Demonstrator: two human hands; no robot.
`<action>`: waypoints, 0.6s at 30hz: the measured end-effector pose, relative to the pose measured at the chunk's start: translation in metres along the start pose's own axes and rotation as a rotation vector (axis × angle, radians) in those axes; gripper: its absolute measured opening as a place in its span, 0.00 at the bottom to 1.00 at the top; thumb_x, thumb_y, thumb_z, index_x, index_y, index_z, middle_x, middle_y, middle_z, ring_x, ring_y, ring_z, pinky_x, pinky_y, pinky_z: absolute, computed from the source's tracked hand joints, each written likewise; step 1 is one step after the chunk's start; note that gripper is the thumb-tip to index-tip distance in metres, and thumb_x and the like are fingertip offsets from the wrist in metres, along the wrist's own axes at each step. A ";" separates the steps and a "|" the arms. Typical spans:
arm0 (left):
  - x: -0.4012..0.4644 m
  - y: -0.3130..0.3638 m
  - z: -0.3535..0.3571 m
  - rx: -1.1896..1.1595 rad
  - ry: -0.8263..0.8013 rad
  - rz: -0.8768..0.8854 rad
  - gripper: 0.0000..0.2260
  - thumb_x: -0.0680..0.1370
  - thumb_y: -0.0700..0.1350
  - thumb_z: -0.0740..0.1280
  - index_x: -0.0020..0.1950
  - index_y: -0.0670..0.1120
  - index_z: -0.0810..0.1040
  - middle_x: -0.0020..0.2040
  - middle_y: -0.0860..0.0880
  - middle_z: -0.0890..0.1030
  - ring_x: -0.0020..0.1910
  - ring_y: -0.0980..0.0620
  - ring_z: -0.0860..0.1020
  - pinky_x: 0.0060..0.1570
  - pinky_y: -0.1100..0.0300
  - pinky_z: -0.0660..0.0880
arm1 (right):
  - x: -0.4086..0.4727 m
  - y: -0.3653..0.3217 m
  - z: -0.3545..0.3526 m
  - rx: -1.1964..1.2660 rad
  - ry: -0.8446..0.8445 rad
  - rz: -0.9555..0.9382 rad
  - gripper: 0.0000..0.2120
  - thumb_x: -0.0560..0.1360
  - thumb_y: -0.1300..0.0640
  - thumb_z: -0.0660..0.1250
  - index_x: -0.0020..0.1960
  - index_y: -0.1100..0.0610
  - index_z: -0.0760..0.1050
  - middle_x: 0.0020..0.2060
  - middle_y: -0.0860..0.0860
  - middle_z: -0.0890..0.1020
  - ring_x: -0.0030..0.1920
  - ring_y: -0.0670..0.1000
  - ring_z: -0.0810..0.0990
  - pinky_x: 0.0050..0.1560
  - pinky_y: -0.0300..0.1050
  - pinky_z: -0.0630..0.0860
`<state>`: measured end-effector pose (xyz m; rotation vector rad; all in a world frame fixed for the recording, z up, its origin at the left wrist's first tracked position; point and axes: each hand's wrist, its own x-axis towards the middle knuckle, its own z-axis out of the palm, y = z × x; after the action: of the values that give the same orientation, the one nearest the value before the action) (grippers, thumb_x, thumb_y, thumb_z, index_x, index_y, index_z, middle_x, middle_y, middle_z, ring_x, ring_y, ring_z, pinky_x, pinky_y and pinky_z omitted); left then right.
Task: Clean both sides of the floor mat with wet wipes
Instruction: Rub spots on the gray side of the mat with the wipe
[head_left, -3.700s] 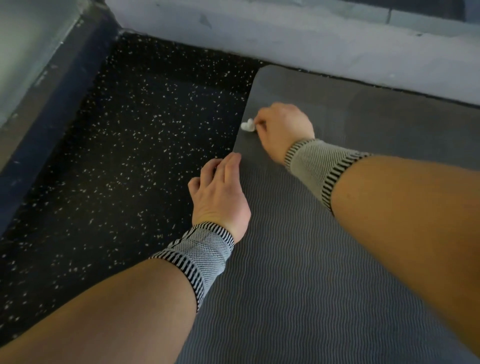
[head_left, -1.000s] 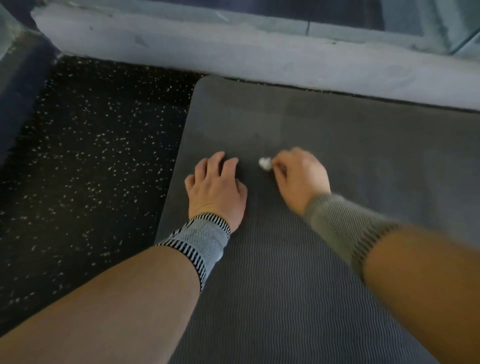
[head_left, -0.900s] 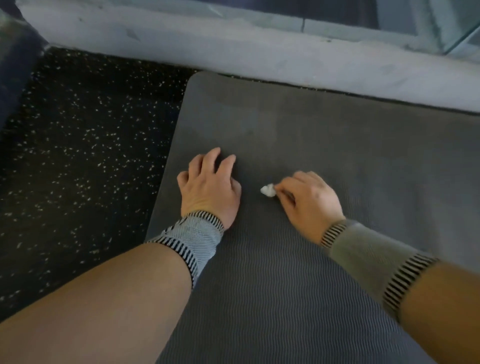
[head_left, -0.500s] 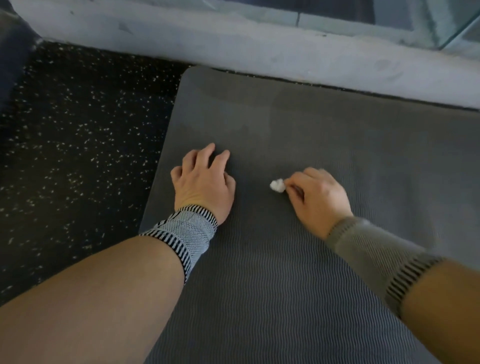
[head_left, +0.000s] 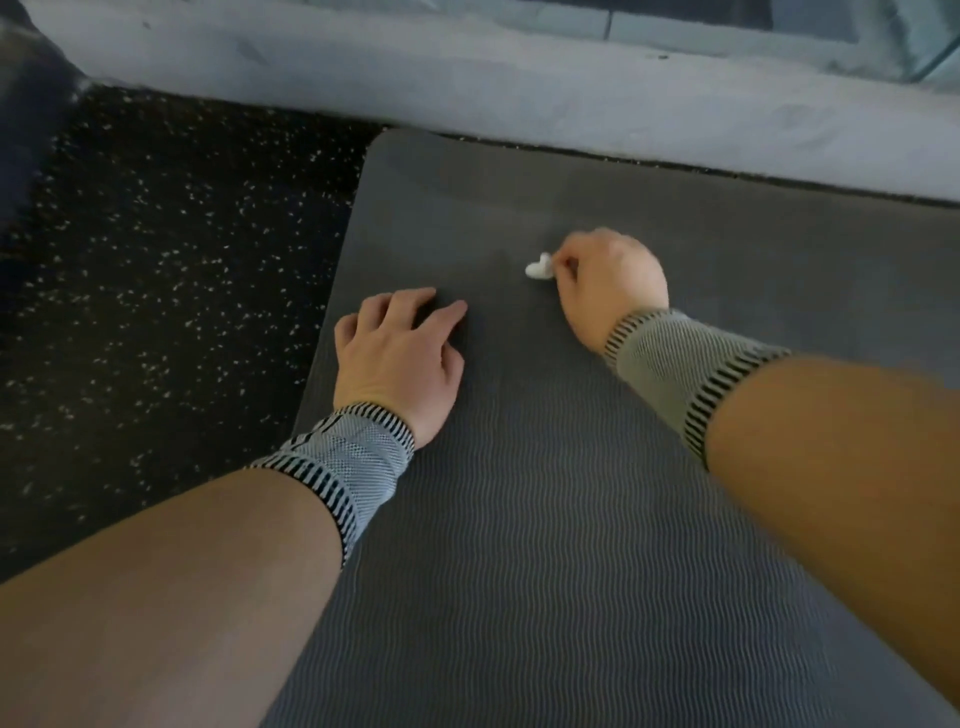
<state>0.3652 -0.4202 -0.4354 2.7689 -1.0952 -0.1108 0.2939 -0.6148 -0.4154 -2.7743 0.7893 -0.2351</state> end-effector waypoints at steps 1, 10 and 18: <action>0.001 0.000 -0.001 -0.003 -0.003 -0.005 0.24 0.75 0.54 0.52 0.69 0.57 0.73 0.67 0.51 0.72 0.65 0.45 0.67 0.64 0.44 0.64 | 0.006 -0.004 0.005 -0.004 0.011 0.043 0.11 0.79 0.54 0.58 0.50 0.58 0.77 0.47 0.56 0.78 0.48 0.57 0.75 0.47 0.50 0.73; 0.001 0.002 0.000 -0.030 0.002 -0.008 0.26 0.73 0.56 0.49 0.68 0.54 0.73 0.67 0.50 0.72 0.65 0.45 0.67 0.63 0.44 0.66 | 0.018 -0.018 0.011 -0.011 0.010 -0.090 0.12 0.79 0.52 0.58 0.51 0.57 0.77 0.47 0.55 0.78 0.48 0.58 0.75 0.46 0.49 0.72; 0.000 0.001 0.003 -0.141 0.054 -0.072 0.18 0.71 0.48 0.56 0.58 0.47 0.73 0.61 0.48 0.74 0.60 0.46 0.71 0.61 0.48 0.66 | -0.028 -0.042 0.012 0.101 -0.114 -0.293 0.08 0.77 0.56 0.63 0.44 0.57 0.79 0.38 0.53 0.77 0.41 0.55 0.74 0.41 0.48 0.72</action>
<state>0.3641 -0.4217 -0.4383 2.6696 -0.9371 -0.1159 0.2938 -0.5630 -0.4173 -2.7690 0.3319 -0.1625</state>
